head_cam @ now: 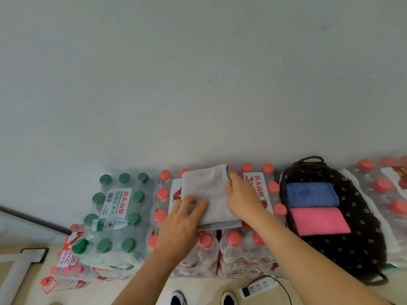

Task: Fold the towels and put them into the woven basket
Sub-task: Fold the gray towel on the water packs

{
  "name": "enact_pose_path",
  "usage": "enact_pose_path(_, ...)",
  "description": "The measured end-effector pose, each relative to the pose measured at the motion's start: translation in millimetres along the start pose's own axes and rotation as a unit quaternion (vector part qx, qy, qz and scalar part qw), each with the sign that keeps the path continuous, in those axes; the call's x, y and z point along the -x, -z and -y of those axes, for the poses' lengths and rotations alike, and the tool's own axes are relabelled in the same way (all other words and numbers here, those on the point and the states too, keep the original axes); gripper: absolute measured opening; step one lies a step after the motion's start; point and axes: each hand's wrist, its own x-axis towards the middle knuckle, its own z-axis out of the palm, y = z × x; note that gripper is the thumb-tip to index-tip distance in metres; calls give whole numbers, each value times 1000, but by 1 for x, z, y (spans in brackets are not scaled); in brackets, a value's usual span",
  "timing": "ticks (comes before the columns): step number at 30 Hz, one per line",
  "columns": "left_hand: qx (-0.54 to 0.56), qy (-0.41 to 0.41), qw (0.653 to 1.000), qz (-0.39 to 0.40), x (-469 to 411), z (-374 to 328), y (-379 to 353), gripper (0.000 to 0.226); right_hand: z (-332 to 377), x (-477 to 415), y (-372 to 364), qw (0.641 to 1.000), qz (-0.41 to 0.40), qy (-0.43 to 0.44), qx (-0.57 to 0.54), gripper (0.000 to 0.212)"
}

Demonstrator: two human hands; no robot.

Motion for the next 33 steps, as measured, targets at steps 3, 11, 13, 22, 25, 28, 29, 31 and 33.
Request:
enact_pose_path(3, -23, 10, 1000, 17, -1, 0, -4, 71, 0, 5, -8, 998, -46, 23, 45, 48)
enact_pose_path(11, -104, 10, 989, 100, -6, -6, 4, 85, -2, 17, -11, 985, -83, -6, 150, 63)
enact_pose_path(13, -86, -4, 990, 113, -9, -5, 10, 82, -1, 16, -8, 979, -108, 16, 175, 65)
enact_pose_path(22, -56, 2, 997, 51, -43, 6, -13, 59, -5, 14, -30, 959, -36, 109, 258, 67)
enact_pose_path(25, -74, 31, 993, 85, -39, 9, -27, 62, -13, 14, -35, 958, -43, 93, 266, 71)
enact_pose_path(28, -83, 30, 991, 105, -43, 9, -25, 65, -11, 14, -36, 962, -37, 73, 261, 76)
enact_pose_path(29, -77, 27, 990, 112, -44, 10, -24, 66, -10, 14, -36, 964, -30, 65, 258, 78)
enact_pose_path(31, -33, 23, 993, 114, -46, 13, -22, 69, -11, 15, -36, 965, -20, 42, 258, 81)
enact_pose_path(33, 41, 47, 994, 89, -51, 18, -18, 71, -11, 16, -36, 967, -30, 30, 252, 78)
